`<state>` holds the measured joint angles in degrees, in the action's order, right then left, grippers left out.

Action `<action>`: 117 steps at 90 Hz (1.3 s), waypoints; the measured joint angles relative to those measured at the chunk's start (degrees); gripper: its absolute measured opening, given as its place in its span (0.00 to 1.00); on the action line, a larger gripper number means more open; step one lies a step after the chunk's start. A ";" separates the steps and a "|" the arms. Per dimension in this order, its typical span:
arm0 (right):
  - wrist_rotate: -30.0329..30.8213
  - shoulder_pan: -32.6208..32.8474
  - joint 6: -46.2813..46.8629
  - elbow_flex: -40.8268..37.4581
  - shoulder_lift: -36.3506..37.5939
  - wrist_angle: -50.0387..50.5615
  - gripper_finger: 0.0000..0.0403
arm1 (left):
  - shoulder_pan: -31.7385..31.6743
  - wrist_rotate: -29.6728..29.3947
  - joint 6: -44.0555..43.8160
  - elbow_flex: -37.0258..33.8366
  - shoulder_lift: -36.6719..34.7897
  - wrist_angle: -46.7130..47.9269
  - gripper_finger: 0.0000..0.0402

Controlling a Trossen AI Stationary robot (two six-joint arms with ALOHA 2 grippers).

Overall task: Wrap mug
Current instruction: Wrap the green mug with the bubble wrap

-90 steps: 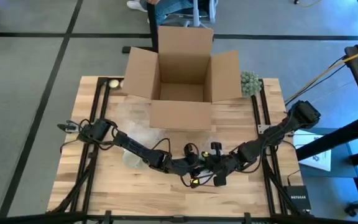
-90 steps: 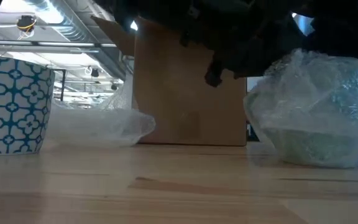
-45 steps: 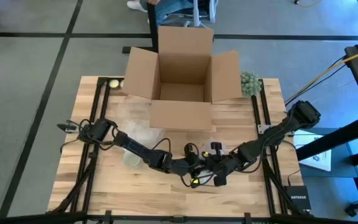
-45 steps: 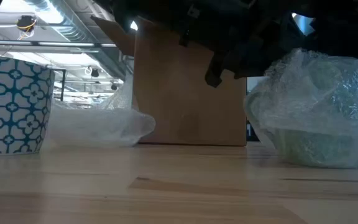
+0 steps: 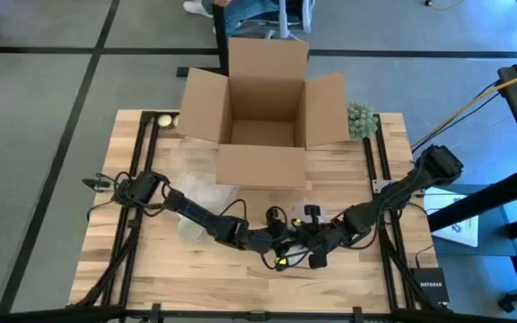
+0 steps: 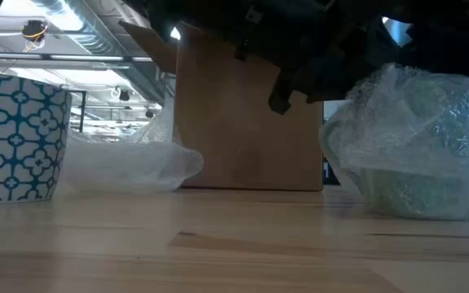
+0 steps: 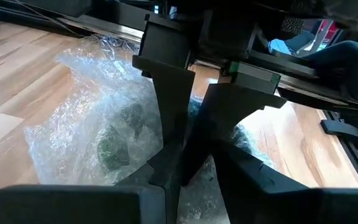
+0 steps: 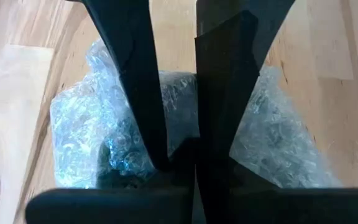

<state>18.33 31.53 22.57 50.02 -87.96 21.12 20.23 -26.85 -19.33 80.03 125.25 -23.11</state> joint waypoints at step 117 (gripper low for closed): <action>-0.20 3.11 4.25 11.17 6.56 27.26 0.00 | 0.37 0.05 0.02 0.00 -0.33 -0.09 0.19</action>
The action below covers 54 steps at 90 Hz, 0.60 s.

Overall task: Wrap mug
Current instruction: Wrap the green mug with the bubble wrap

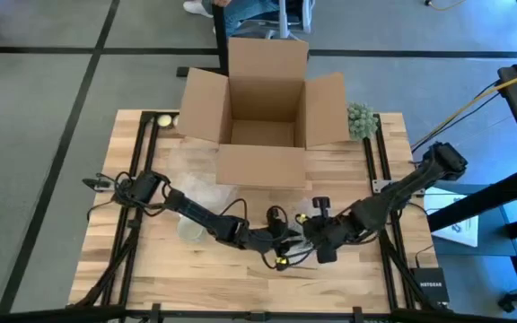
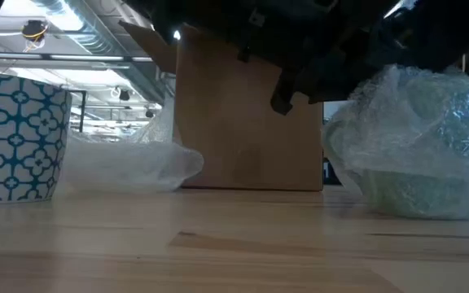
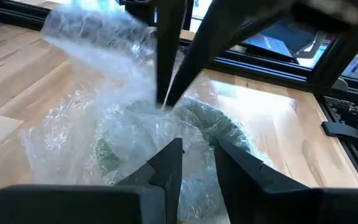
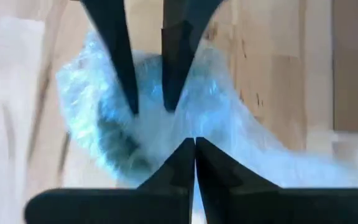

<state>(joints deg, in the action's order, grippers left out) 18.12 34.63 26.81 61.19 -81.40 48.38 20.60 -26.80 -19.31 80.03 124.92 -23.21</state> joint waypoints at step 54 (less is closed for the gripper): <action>6.49 8.45 16.00 -23.52 15.98 -7.90 0.00 | 0.09 0.06 0.00 -0.09 -0.77 0.31 0.19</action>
<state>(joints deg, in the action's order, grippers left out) 24.62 43.08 42.82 37.66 -65.43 40.48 20.69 -26.74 -19.31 79.94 124.16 -22.90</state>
